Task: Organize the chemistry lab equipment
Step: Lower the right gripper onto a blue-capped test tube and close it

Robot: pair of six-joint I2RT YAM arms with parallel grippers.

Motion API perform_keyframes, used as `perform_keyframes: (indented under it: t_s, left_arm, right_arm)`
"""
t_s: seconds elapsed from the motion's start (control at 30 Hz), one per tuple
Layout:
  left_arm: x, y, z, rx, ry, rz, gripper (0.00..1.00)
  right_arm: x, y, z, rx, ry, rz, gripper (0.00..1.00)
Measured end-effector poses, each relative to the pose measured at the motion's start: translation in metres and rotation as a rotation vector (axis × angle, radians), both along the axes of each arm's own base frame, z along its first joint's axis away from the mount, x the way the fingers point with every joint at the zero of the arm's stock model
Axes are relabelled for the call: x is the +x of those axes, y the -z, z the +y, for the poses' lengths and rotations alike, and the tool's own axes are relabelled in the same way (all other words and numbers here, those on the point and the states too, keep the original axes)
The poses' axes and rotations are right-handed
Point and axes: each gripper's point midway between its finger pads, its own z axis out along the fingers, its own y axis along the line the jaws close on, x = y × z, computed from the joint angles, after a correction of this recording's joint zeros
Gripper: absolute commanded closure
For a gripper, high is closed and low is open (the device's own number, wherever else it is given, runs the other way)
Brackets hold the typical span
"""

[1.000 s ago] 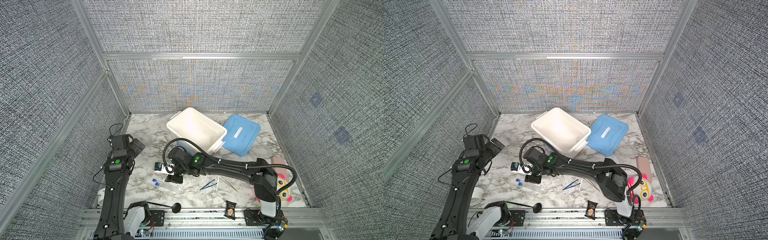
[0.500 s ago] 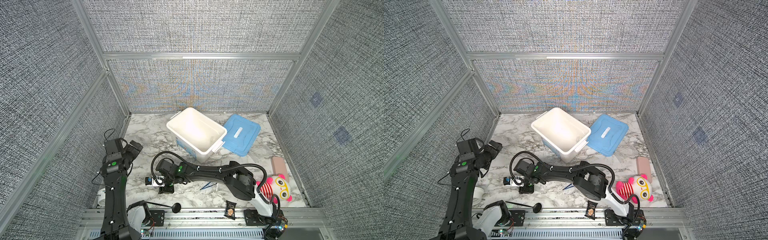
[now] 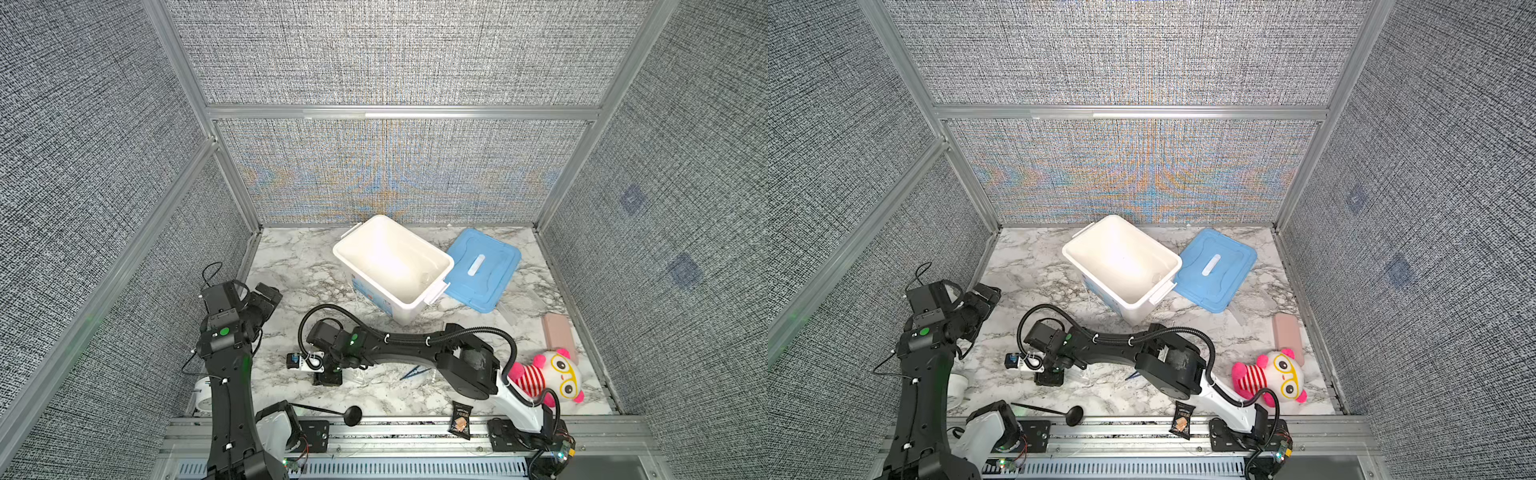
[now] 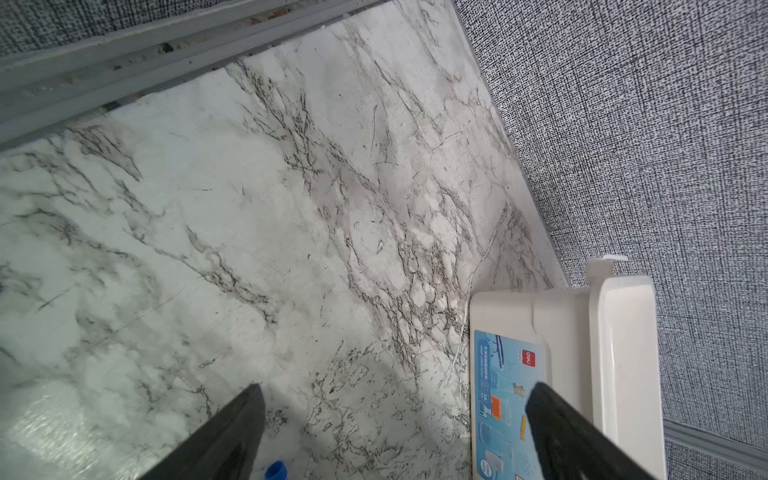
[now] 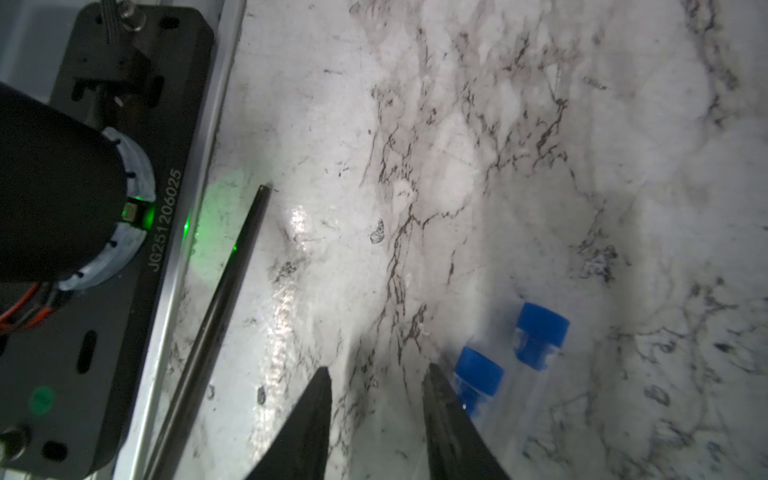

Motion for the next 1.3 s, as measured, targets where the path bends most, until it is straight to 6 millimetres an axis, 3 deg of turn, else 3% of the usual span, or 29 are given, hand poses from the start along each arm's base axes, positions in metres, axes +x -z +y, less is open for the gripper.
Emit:
perform_keyframes:
  t_s: [0.13,0.43,0.7,1.3]
  left_arm:
    - [0.001,-0.004,0.001,0.006,-0.002,-0.008,0.01]
    - [0.000,-0.002,0.000,-0.002,0.005,-0.005,0.01]
    - [0.000,0.002,-0.001,-0.009,0.010,0.003,0.01]
    - [0.004,0.001,-0.003,-0.018,0.021,-0.005,0.01]
  right_arm:
    - [0.002,0.002,0.000,-0.019,0.011,0.003,0.63]
    - [0.006,-0.016,0.002,0.003,0.023,-0.022,0.61]
    - [0.014,-0.002,0.000,-0.018,0.054,-0.041,0.59]
    - [0.022,-0.006,0.003,-0.024,0.096,-0.063,0.58]
